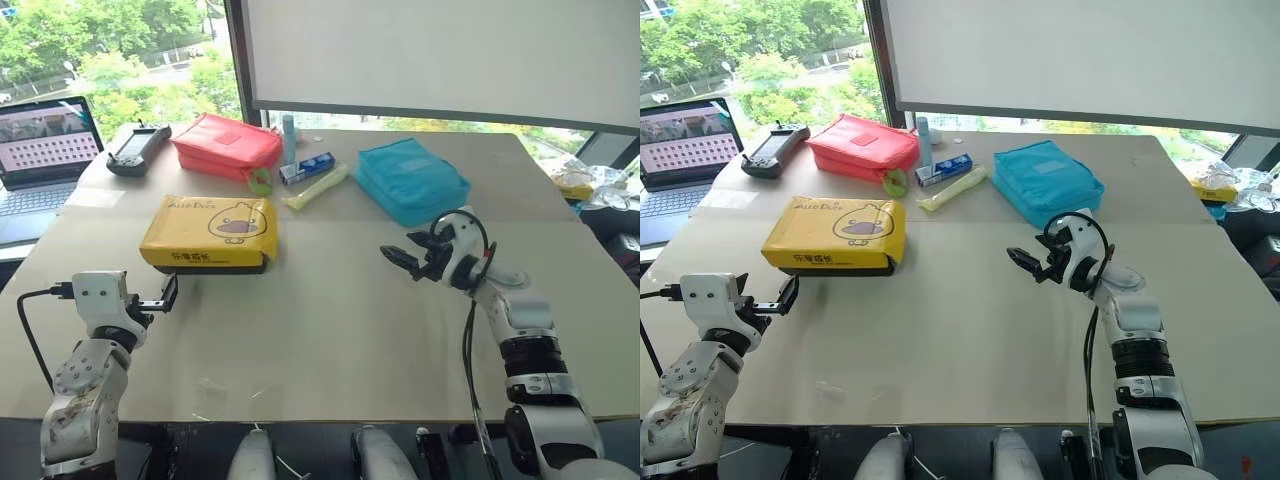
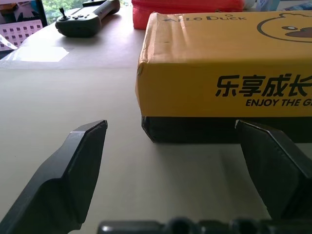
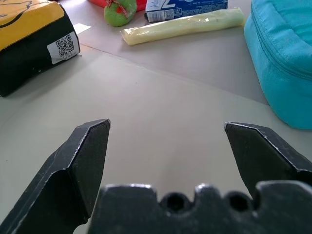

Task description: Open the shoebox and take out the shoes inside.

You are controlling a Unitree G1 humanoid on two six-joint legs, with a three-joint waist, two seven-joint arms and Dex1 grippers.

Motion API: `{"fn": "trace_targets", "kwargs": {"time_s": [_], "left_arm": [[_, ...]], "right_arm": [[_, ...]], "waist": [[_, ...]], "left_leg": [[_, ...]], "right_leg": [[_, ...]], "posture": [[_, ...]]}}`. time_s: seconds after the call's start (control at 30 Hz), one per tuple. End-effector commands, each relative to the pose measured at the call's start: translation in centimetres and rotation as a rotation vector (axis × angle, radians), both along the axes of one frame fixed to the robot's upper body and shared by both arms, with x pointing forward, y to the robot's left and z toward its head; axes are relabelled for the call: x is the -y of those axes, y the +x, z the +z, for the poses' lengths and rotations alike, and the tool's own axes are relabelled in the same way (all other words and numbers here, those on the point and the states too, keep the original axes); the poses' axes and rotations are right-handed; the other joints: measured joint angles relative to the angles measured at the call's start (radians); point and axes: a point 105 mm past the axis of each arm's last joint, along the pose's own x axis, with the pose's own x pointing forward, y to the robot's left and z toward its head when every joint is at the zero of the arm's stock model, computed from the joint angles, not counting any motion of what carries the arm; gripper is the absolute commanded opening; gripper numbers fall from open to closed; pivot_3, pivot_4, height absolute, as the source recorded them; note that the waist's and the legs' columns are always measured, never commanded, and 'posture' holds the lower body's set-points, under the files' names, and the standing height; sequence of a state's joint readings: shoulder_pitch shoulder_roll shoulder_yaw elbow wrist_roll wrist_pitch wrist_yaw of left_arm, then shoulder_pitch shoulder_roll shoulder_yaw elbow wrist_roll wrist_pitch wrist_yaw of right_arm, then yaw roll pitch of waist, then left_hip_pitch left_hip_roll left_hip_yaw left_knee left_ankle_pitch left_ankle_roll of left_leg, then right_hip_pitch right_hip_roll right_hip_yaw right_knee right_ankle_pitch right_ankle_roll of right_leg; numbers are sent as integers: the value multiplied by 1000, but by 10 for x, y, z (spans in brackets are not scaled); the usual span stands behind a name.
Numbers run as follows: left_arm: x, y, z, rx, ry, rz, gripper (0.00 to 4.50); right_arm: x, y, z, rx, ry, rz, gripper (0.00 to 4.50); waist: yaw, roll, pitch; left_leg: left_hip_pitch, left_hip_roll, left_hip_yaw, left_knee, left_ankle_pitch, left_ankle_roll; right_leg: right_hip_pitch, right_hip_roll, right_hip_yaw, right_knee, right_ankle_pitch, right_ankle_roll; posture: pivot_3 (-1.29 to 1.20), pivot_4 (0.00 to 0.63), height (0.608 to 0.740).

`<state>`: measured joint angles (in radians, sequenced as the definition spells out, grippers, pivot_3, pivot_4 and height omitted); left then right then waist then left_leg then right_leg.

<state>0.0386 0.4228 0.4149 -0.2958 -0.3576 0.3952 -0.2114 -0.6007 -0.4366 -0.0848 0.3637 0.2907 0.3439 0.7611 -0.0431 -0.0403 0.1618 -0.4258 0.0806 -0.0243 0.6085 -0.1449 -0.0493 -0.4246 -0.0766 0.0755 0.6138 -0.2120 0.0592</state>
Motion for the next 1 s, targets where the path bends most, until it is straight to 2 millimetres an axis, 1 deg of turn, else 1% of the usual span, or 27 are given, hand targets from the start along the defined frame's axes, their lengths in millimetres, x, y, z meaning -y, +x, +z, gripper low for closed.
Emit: {"fn": "trace_targets", "kwargs": {"time_s": [0.03,0.1,0.13,0.17,0.23,0.27,0.3,0.37,0.43,0.47,0.5,0.53,0.57,0.63,0.73,0.77,0.8,0.9,0.97,1.0], "left_arm": [[-18,-11,22,90,-8,68,4500],[-50,-26,30,131,9,190,4500],[-62,-30,30,128,18,237,4003],[-72,-33,27,113,23,279,3899],[-92,-38,23,101,8,368,3082],[-98,-40,21,97,-2,394,2748],[-102,-39,18,90,-1,406,2324],[-106,-33,15,83,11,403,1696],[-109,-21,16,90,12,397,781],[-111,-12,17,96,13,388,599],[-111,-3,19,100,16,372,208],[-112,11,23,105,30,349,0],[-113,25,26,108,31,334,0],[-115,45,30,103,35,314,0],[-112,66,34,105,29,270,0],[-109,75,34,94,35,251,0],[-107,81,34,84,41,240,0],[-93,99,27,26,87,177,0],[-83,107,19,-17,107,137,0],[-75,111,13,-35,111,105,0]], "right_arm": [[-7,-9,14,32,18,58,4475],[-21,-17,16,17,52,136,4475],[-28,-19,16,11,61,160,3977],[-34,-20,15,5,61,175,3860],[-44,-18,13,7,49,182,3123],[-49,-16,12,11,46,183,2816],[-55,-15,12,14,46,184,2405],[-66,-7,10,29,18,173,1813],[-80,-2,6,42,-22,195,966],[-87,2,5,50,-39,195,759],[-92,7,4,53,-42,187,384],[-101,12,3,49,-51,190,51],[-107,17,0,43,-69,190,51],[-116,22,-5,40,-103,201,51],[-126,26,-6,39,-100,220,51],[-132,27,-8,36,-104,229,51],[-136,27,-9,35,-109,237,51],[-150,30,-14,17,-118,243,51],[-157,31,-14,19,-123,244,51],[-160,33,-12,23,-114,238,51]], "waist": [[0,0,0],[-4,0,0],[-6,0,0],[-8,0,0],[-7,0,0],[-5,0,0],[-3,0,0],[-2,1,0],[4,0,1],[6,0,1],[8,0,1],[10,0,1],[11,0,1],[12,-1,2],[5,-1,2],[3,0,2],[2,-1,2],[-2,-1,2],[-4,-1,2],[-4,-1,2]], "left_leg": [[0,0,0,0,0,0],[0,1,0,0,0,0],[0,2,0,0,0,0],[0,2,0,-1,0,0],[2,2,0,-1,0,0],[2,2,0,-1,0,0],[2,2,0,-1,0,0],[2,2,0,0,-2,-3],[1,2,0,1,-4,-7],[1,2,0,1,-4,-7],[0,2,0,0,-4,-7],[1,2,0,0,-4,-8],[1,2,-1,0,-4,-8],[1,2,-1,0,-3,-9],[1,2,-1,0,0,-10],[1,2,-1,-1,4,-5],[1,2,-1,-1,4,-5],[-2,2,-2,-5,4,-5],[-6,2,-2,-8,4,-5],[-7,2,-2,-10,4,-5]], "right_leg": [[0,0,0,0,0,0],[0,0,0,0,0,0],[-1,1,0,1,-1,-1],[-1,2,0,1,-1,-1],[-1,2,0,2,-1,-2],[-1,2,-1,3,-2,-3],[-1,2,-1,3,-2,-3],[-1,2,-1,3,-1,-3],[-1,1,-2,3,-1,-3],[-1,1,-3,3,-1,-3],[-1,1,-3,3,-1,-4],[0,1,-4,3,-1,-4],[-1,1,-4,4,-1,-4],[-2,2,-5,8,-1,-4],[-2,2,-5,9,-1,-4],[-2,2,-5,10,-1,-2],[-2,1,-5,10,1,2],[-6,2,-5,12,-2,2],[-13,3,-5,14,0,-1],[-15,3,-5,15,1,-3]], "posture": [[0,150,726],[0,150,726],[0,150,726],[0,150,726],[0,150,726],[0,150,726],[0,150,726],[0,150,726],[0,150,726],[0,150,726],[0,150,726],[0,150,726],[0,150,726],[0,150,726],[0,150,726],[0,150,726],[0,150,726],[0,150,726],[0,150,726],[0,150,726]]}}
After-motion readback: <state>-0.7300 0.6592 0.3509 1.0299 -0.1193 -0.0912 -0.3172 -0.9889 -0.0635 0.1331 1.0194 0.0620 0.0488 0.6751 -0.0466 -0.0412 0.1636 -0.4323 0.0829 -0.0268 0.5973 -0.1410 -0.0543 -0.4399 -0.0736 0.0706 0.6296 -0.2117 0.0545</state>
